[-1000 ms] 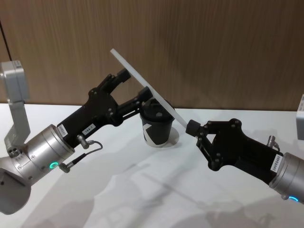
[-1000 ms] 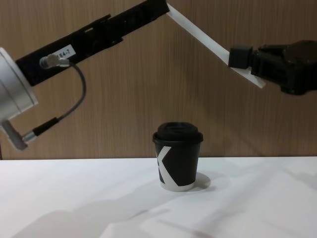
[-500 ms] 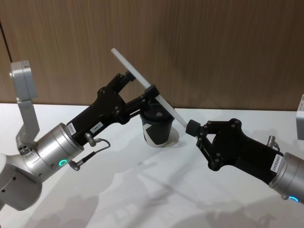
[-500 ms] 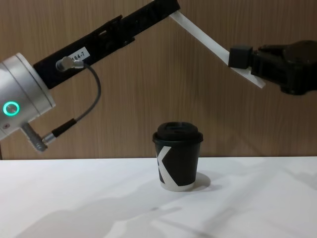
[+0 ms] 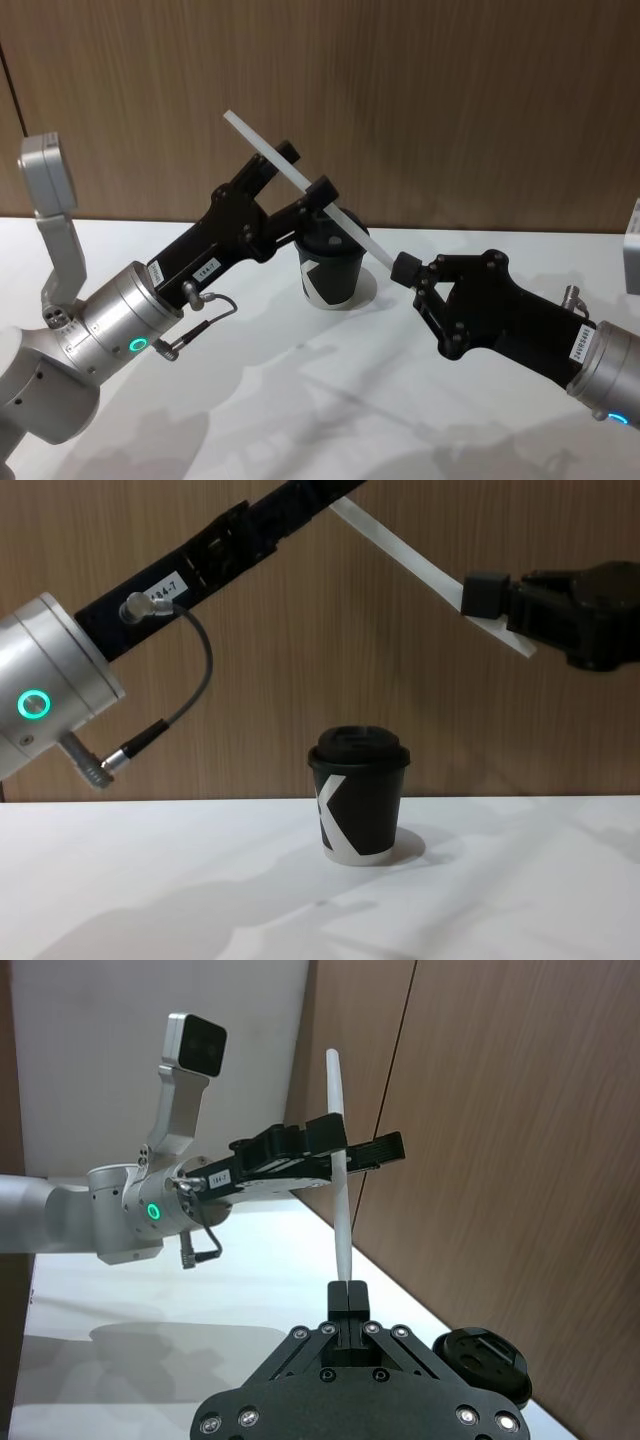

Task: Pick up the straw with one hand, pass it to the other hand, and insert it into the cup.

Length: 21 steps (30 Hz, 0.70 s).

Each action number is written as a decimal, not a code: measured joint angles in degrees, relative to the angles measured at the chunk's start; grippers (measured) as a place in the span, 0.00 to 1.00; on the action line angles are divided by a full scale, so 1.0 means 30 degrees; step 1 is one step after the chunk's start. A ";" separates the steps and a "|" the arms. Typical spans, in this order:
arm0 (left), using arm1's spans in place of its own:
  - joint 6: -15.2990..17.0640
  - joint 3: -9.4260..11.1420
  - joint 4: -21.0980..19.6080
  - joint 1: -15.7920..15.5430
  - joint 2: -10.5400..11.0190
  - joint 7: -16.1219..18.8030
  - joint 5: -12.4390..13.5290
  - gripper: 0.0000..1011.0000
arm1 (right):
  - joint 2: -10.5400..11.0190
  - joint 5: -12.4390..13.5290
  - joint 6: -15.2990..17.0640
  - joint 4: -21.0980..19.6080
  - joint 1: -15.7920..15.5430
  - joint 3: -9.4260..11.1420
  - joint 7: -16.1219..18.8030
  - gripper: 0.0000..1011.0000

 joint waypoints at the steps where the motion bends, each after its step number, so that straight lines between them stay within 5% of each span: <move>1: -0.0009 0.0005 0.0016 -0.0003 -0.0006 -0.0042 -0.0051 0.99 | 0.0000 0.0000 0.0000 0.0000 0.0000 0.0000 0.0000 0.00; 21: -0.0148 0.0046 -0.0095 0.0111 0.0243 -0.0557 -0.0902 0.96 | 0.0001 -0.0001 0.0001 -0.0001 -0.0001 0.0000 0.0000 0.00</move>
